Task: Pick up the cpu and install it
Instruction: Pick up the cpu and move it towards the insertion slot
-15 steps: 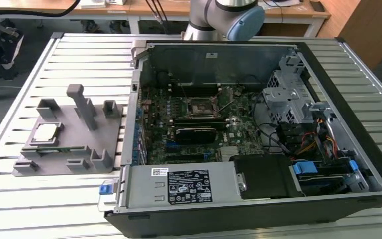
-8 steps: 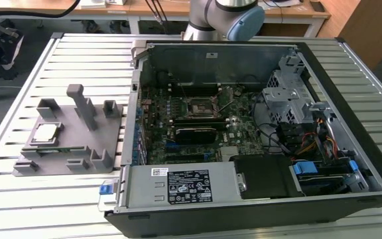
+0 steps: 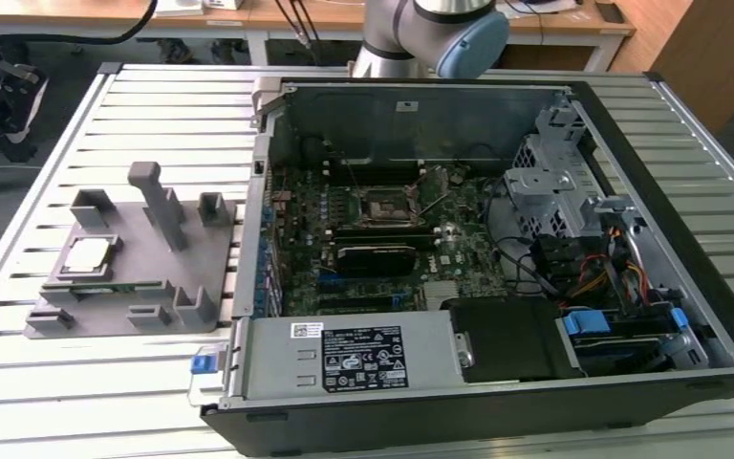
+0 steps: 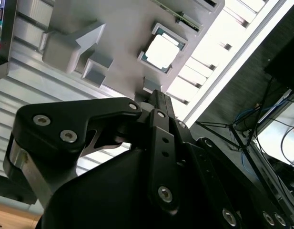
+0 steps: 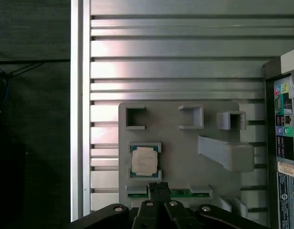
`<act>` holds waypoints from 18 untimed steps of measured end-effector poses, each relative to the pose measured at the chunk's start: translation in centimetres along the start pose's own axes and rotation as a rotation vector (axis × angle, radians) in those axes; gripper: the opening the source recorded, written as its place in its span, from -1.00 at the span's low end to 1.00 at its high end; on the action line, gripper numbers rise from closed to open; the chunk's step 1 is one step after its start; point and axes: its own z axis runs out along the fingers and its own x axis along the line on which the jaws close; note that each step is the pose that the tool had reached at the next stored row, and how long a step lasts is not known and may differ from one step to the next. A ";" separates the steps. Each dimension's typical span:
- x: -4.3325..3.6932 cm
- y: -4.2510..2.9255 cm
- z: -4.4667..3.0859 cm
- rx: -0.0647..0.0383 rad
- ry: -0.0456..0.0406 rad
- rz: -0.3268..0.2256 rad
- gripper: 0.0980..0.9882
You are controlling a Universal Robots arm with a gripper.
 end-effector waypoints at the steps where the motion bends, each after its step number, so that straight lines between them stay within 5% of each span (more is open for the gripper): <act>1: 0.01 -0.10 0.11 0.000 0.0002 -0.003 -0.98; 5: 0.02 -0.51 0.69 0.000 0.0079 -0.017 -0.84; 10: 0.03 -0.74 1.58 0.000 0.0158 -0.018 -0.30; 13: 0.03 -0.77 2.13 0.000 0.0161 -0.018 -0.17; 18: 0.04 -0.83 3.02 0.000 0.0159 -0.018 0.35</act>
